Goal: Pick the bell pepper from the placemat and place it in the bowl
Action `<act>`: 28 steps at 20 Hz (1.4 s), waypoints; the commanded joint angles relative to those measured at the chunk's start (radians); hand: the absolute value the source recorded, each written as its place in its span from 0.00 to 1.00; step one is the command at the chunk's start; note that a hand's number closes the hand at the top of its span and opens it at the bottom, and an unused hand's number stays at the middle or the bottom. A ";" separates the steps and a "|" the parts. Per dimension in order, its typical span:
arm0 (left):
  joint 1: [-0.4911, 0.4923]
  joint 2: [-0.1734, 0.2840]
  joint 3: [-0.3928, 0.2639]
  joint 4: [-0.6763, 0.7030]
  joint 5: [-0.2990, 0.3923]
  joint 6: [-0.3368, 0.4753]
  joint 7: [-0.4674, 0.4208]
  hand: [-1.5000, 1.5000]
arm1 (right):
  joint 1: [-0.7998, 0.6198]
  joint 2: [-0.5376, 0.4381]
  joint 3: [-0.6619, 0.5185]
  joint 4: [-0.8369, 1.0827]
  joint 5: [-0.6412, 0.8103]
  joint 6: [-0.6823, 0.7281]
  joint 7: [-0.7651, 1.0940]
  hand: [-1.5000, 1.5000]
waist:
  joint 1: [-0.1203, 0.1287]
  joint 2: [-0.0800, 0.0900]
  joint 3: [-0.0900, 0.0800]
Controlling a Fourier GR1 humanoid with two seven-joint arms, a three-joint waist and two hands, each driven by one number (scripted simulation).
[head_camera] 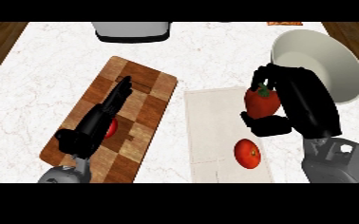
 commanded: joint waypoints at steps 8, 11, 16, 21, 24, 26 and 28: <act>-0.014 -0.047 -0.013 0.009 -0.032 0.006 0.001 0.50 | -0.103 -0.053 -0.300 0.090 -0.105 0.040 -0.039 1.00 | 0.020 0.006 0.000; -0.093 -0.036 0.019 0.081 -0.011 -0.025 0.004 0.50 | -0.125 -0.100 -0.334 0.225 -0.048 -0.027 -0.127 1.00 | 0.019 0.009 0.000; -0.030 -0.019 0.022 -0.003 0.008 -0.046 0.020 0.50 | -0.186 -0.128 -0.392 0.467 0.037 -0.215 -0.286 1.00 | 0.033 0.010 0.000; -0.029 -0.031 0.011 0.037 -0.029 -0.041 -0.010 0.50 | -0.245 -0.150 -0.381 0.675 0.065 -0.186 -0.340 1.00 | 0.032 0.010 0.000; -0.052 -0.031 0.021 0.029 -0.004 -0.052 -0.004 0.50 | -0.253 -0.172 -0.388 0.808 0.009 -0.039 -0.338 1.00 | 0.042 0.016 0.000; -0.066 -0.057 -0.015 0.019 -0.035 -0.029 0.027 0.50 | -0.310 -0.175 -0.429 0.903 -0.055 0.030 -0.362 1.00 | 0.046 0.017 0.001; -0.049 -0.035 0.020 0.021 -0.002 -0.052 0.017 0.50 | -0.359 -0.183 -0.451 0.995 -0.089 0.066 -0.416 0.00 | 0.049 0.016 0.001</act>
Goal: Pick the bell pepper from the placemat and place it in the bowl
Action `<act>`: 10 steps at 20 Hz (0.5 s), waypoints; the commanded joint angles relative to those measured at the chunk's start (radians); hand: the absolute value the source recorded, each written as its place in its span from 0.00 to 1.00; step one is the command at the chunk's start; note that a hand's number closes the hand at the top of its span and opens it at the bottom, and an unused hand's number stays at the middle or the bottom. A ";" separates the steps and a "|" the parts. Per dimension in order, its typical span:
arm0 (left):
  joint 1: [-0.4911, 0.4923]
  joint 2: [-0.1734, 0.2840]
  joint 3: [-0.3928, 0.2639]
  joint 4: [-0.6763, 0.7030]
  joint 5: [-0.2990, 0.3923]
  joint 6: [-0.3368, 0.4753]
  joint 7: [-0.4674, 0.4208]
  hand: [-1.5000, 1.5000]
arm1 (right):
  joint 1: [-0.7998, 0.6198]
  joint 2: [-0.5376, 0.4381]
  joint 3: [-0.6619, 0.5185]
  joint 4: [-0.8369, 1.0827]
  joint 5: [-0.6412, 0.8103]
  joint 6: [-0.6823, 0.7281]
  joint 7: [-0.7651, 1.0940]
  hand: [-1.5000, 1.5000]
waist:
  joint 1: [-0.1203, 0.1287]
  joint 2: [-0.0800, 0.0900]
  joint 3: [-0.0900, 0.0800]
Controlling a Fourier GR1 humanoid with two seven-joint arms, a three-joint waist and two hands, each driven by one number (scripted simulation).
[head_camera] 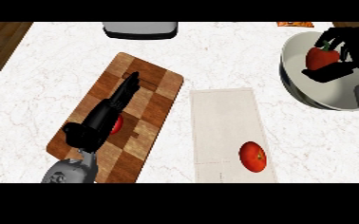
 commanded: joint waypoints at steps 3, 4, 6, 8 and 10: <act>-0.029 -0.015 -0.005 -0.005 -0.012 0.007 0.032 0.50 | -0.135 0.001 -0.043 0.296 -0.051 0.005 -0.210 0.00 | 0.002 0.000 0.001; -0.006 -0.019 -0.014 0.023 -0.030 0.009 -0.014 0.50 | -0.134 -0.020 -0.074 0.327 -0.075 0.003 -0.263 0.00 | -0.001 0.001 0.000; -0.012 0.012 0.029 0.004 -0.004 -0.011 -0.004 0.50 | -0.148 -0.019 -0.102 0.338 -0.092 -0.041 -0.306 0.00 | -0.004 -0.001 0.000; 0.009 0.013 0.026 0.010 -0.002 -0.022 -0.013 0.50 | -0.181 0.014 -0.125 0.352 -0.102 -0.090 -0.268 0.00 | -0.007 -0.003 0.000; 0.001 0.019 0.046 0.027 0.012 -0.030 -0.022 0.50 | -0.198 0.001 -0.174 0.348 -0.148 -0.091 -0.266 0.00 | -0.013 -0.004 0.000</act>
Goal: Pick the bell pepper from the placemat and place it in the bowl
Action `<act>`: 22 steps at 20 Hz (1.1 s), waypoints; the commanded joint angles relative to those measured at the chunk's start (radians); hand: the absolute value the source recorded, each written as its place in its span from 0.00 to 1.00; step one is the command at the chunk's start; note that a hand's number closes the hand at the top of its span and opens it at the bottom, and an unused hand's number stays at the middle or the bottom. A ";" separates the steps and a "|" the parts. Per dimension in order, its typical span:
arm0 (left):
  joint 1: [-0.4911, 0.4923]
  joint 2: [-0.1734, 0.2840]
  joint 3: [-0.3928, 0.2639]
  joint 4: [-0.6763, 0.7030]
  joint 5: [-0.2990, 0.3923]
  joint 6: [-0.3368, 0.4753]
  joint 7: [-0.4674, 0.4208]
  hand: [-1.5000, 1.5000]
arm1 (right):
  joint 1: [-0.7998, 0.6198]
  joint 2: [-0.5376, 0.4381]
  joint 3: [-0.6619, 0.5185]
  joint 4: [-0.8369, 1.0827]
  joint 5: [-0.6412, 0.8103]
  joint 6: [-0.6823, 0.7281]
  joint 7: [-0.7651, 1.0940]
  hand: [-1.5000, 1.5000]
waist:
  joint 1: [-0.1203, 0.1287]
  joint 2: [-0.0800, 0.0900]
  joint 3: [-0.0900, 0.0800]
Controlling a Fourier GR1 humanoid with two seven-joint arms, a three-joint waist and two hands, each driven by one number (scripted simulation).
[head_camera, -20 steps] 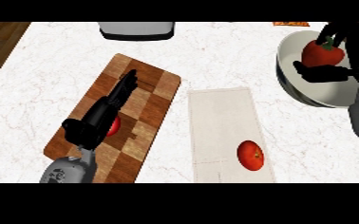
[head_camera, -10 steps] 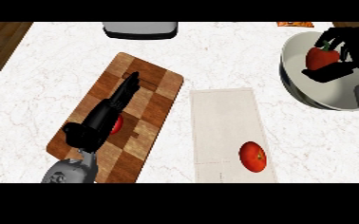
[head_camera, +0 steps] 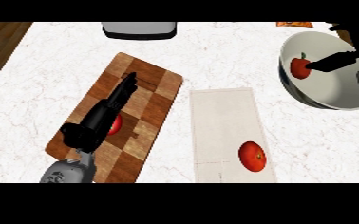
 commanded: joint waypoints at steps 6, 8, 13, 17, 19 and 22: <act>0.032 0.000 -0.007 -0.031 -0.005 -0.008 -0.005 0.50 | -0.044 -0.075 -0.246 0.159 -0.181 -0.102 -0.062 0.00 | 0.002 0.002 0.001; -0.022 0.002 0.015 -0.028 0.008 -0.006 0.042 0.50 | -0.110 -0.146 -0.269 0.187 -0.214 -0.003 -0.007 0.00 | -0.005 -0.001 0.000; -0.017 0.005 0.014 -0.034 0.013 -0.020 0.049 0.50 | -0.051 -0.286 -0.376 0.304 -0.288 0.031 -0.094 0.00 | 0.004 0.005 0.002; -0.011 0.003 0.022 0.009 0.003 -0.022 -0.004 0.50 | 0.042 -0.339 -0.437 0.383 -0.333 0.038 -0.213 0.00 | 0.003 0.007 0.002; -0.040 -0.021 0.010 0.018 -0.012 -0.002 -0.002 0.50 | 0.063 -0.397 -0.474 0.415 -0.360 0.074 -0.241 0.00 | 0.004 0.011 0.004; 0.006 -0.023 0.006 -0.022 -0.018 0.013 0.002 0.50 | 0.149 -0.471 -0.504 0.450 -0.388 0.178 -0.322 0.00 | 0.000 0.008 0.005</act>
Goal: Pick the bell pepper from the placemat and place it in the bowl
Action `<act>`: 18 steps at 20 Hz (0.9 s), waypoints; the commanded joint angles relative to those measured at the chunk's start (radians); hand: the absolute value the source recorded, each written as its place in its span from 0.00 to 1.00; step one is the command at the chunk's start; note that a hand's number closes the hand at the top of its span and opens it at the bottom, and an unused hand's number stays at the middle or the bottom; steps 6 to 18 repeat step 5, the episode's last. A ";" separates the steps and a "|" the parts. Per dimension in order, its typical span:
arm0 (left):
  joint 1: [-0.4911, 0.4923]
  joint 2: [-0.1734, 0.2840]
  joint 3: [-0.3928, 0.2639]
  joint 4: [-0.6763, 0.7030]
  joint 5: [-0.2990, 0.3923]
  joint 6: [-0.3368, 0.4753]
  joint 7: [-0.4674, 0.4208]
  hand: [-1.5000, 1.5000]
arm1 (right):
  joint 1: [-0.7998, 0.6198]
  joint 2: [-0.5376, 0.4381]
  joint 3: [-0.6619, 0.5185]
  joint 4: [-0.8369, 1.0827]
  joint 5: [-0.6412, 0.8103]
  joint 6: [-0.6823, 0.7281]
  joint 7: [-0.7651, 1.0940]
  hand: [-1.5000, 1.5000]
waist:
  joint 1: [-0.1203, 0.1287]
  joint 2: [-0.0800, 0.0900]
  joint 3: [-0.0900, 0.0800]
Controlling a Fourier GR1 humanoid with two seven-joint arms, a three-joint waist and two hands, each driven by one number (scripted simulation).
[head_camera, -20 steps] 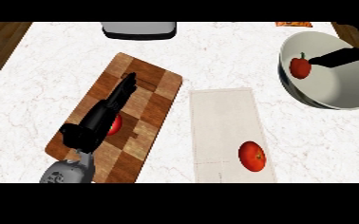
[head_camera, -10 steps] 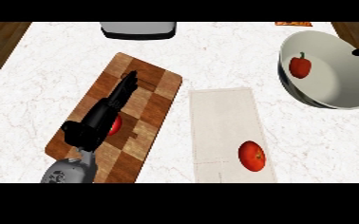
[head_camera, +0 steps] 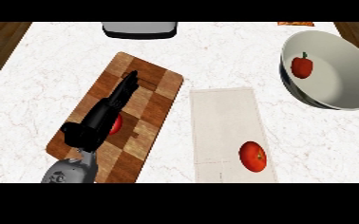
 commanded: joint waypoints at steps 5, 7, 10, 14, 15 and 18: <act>-0.013 0.017 0.033 0.013 0.033 -0.031 -0.015 0.50 | 0.150 -0.106 -0.058 0.106 -0.047 0.166 -0.176 0.00 | 0.001 0.005 0.004; -0.013 0.017 0.033 0.013 0.033 -0.031 -0.015 0.50 | 0.150 -0.106 -0.058 0.106 -0.047 0.166 -0.176 0.00 | 0.001 0.005 0.004; -0.013 0.017 0.033 0.013 0.033 -0.031 -0.015 0.50 | 0.150 -0.106 -0.058 0.106 -0.047 0.166 -0.176 0.00 | 0.001 0.005 0.004; -0.013 0.017 0.033 0.013 0.033 -0.031 -0.015 0.50 | 0.150 -0.106 -0.058 0.106 -0.047 0.166 -0.176 0.00 | 0.001 0.005 0.004; -0.013 0.017 0.033 0.013 0.033 -0.031 -0.015 0.50 | 0.150 -0.106 -0.058 0.106 -0.047 0.166 -0.176 0.00 | 0.001 0.005 0.004; -0.013 0.017 0.033 0.013 0.033 -0.031 -0.015 0.50 | 0.150 -0.106 -0.058 0.106 -0.047 0.166 -0.176 0.00 | 0.001 0.005 0.004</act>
